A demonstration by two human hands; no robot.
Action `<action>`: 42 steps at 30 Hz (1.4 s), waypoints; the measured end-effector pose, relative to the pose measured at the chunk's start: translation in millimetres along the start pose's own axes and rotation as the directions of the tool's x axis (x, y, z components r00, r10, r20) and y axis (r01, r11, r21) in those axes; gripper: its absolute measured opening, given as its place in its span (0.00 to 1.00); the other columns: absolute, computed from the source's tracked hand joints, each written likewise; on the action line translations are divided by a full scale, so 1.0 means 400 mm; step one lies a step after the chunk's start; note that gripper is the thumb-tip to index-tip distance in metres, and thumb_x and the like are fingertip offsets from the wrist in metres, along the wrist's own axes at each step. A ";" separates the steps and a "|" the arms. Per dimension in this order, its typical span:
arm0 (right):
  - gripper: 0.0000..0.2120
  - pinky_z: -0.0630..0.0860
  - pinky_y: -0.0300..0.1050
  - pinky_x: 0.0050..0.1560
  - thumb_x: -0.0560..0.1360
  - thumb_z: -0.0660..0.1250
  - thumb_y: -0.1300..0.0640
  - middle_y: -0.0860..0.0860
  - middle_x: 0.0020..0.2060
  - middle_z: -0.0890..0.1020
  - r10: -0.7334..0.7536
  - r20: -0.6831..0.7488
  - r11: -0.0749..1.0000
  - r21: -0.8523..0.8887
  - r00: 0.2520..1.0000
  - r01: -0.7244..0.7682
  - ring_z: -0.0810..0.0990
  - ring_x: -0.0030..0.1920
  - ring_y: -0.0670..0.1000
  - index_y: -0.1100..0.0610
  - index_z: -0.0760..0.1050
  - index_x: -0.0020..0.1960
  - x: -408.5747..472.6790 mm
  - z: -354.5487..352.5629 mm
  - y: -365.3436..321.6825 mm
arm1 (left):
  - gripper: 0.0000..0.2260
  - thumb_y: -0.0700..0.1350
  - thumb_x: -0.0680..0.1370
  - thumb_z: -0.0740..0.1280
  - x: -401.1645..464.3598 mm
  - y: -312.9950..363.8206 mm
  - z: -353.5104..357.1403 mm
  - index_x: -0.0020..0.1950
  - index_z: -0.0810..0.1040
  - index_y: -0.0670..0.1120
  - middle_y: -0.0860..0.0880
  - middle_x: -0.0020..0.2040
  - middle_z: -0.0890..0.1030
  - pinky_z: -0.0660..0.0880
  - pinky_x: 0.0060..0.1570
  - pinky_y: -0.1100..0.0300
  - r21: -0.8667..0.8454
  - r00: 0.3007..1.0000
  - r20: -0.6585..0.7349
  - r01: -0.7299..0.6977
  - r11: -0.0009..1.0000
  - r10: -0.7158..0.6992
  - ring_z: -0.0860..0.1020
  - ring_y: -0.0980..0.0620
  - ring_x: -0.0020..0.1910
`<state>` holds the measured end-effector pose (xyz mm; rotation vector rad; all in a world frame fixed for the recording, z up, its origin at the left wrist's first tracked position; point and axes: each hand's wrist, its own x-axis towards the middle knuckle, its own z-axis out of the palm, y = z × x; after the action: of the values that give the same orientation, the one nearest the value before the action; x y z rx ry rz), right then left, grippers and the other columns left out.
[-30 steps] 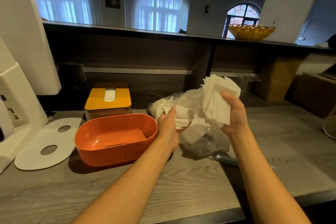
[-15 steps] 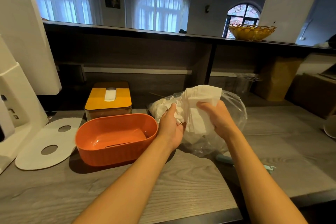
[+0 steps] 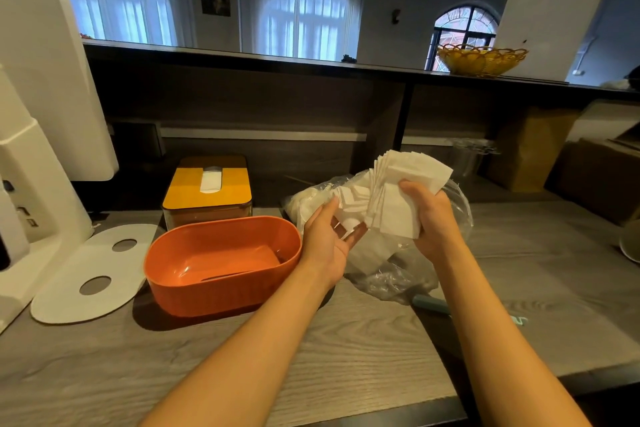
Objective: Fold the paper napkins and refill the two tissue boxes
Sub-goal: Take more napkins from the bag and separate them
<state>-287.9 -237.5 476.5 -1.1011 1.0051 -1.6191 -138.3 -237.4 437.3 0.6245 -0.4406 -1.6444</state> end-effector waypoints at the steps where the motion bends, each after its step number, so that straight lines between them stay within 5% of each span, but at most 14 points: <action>1: 0.09 0.82 0.52 0.50 0.79 0.65 0.61 0.53 0.53 0.82 0.025 -0.003 1.000 0.011 1.000 -0.025 0.82 0.53 0.54 0.51 0.74 0.58 0.001 0.000 0.002 | 0.14 0.44 0.81 0.67 -0.002 0.001 0.002 0.67 0.77 0.45 0.41 0.62 0.81 0.83 0.46 0.51 -0.004 1.000 0.016 0.000 1.000 0.001 0.81 0.42 0.61; 7: 0.16 0.81 0.55 0.44 0.78 0.67 0.56 0.58 0.57 0.82 0.349 0.011 0.921 0.180 0.937 -0.345 0.82 0.57 0.60 0.55 0.73 0.65 0.001 -0.018 0.006 | 0.10 0.41 0.80 0.69 -0.009 -0.001 0.001 0.61 0.79 0.45 0.43 0.58 0.83 0.83 0.43 0.55 0.079 0.999 0.050 -0.014 0.997 0.010 0.82 0.45 0.58; 12: 0.21 0.83 0.56 0.39 0.77 0.70 0.57 0.60 0.58 0.81 0.511 0.078 0.823 0.241 0.856 -0.514 0.82 0.55 0.62 0.53 0.70 0.68 -0.006 -0.020 0.010 | 0.13 0.48 0.78 0.71 0.006 0.003 -0.007 0.62 0.79 0.49 0.45 0.59 0.83 0.80 0.58 0.45 0.250 0.993 0.029 -0.121 0.961 0.118 0.82 0.45 0.58; 15: 0.21 0.83 0.55 0.38 0.78 0.67 0.57 0.61 0.55 0.83 0.498 0.167 0.791 0.315 0.851 -0.525 0.85 0.50 0.62 0.56 0.71 0.69 -0.008 -0.025 0.005 | 0.29 0.63 0.74 0.72 0.006 -0.006 -0.009 0.70 0.74 0.52 0.49 0.65 0.80 0.76 0.64 0.42 0.450 0.979 0.004 -0.185 0.873 0.206 0.79 0.46 0.63; 18: 0.19 0.84 0.55 0.41 0.78 0.66 0.57 0.59 0.51 0.84 0.459 0.245 0.755 0.400 0.854 -0.520 0.85 0.48 0.59 0.58 0.73 0.68 -0.010 -0.033 -0.002 | 0.43 0.74 0.63 0.72 0.000 -0.013 -0.014 0.73 0.72 0.55 0.49 0.67 0.78 0.75 0.65 0.43 0.355 0.998 -0.010 -0.060 0.933 0.068 0.78 0.45 0.64; 22: 0.21 0.80 0.49 0.51 0.76 0.67 0.58 0.56 0.49 0.84 0.424 0.279 0.749 0.428 0.862 -0.507 0.84 0.48 0.55 0.57 0.75 0.69 -0.007 -0.038 -0.002 | 0.34 0.69 0.65 0.68 -0.023 -0.006 -0.012 0.68 0.75 0.55 0.46 0.65 0.80 0.74 0.66 0.42 0.345 0.997 0.080 -0.014 0.939 -0.015 0.78 0.44 0.64; 26: 0.14 0.84 0.53 0.41 0.79 0.65 0.58 0.59 0.47 0.86 0.426 0.180 0.841 0.280 0.886 -0.462 0.86 0.45 0.58 0.57 0.75 0.64 -0.011 -0.026 -0.006 | 0.33 0.67 0.65 0.68 -0.028 -0.012 0.003 0.66 0.73 0.54 0.45 0.63 0.80 0.74 0.66 0.41 0.346 0.994 0.078 0.043 0.937 -0.075 0.79 0.43 0.62; 30: 0.17 0.82 0.56 0.44 0.78 0.67 0.58 0.59 0.56 0.81 0.420 0.097 0.872 0.233 0.902 -0.431 0.82 0.54 0.60 0.54 0.71 0.65 -0.008 -0.030 -0.007 | 0.38 0.65 0.66 0.70 -0.021 -0.017 0.007 0.71 0.70 0.49 0.45 0.62 0.81 0.76 0.63 0.41 0.378 0.996 -0.009 0.082 0.922 -0.084 0.80 0.43 0.60; 34: 0.15 0.81 0.56 0.45 0.77 0.66 0.58 0.57 0.57 0.80 0.279 -0.002 0.901 0.345 0.960 -0.262 0.80 0.55 0.59 0.54 0.73 0.64 -0.001 -0.039 -0.010 | 0.16 0.62 0.77 0.67 -0.011 -0.006 0.007 0.54 0.75 0.51 0.42 0.54 0.83 0.81 0.56 0.45 0.288 0.985 -0.130 0.148 0.946 -0.114 0.83 0.42 0.52; 37: 0.20 0.79 0.57 0.51 0.75 0.66 0.58 0.59 0.59 0.79 0.124 0.130 0.897 0.408 0.984 -0.167 0.80 0.55 0.60 0.57 0.73 0.67 0.004 -0.060 -0.022 | 0.22 0.64 0.78 0.66 0.000 -0.001 0.004 0.62 0.76 0.50 0.43 0.55 0.83 0.80 0.58 0.45 0.226 0.972 -0.212 0.149 0.963 -0.100 0.83 0.42 0.53; 42: 0.23 0.83 0.52 0.45 0.72 0.69 0.57 0.57 0.50 0.84 0.301 0.350 0.939 0.052 0.887 -0.339 0.84 0.49 0.57 0.57 0.73 0.66 -0.025 -0.028 -0.014 | 0.27 0.69 0.77 0.62 0.002 -0.004 0.001 0.69 0.69 0.55 0.43 0.63 0.78 0.80 0.58 0.42 0.164 0.966 -0.232 0.158 0.974 -0.117 0.79 0.40 0.58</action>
<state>-298.2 -225.1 476.6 -1.0304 0.8072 -1.1564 -140.0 -238.0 436.3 0.9835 -0.3927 -1.6541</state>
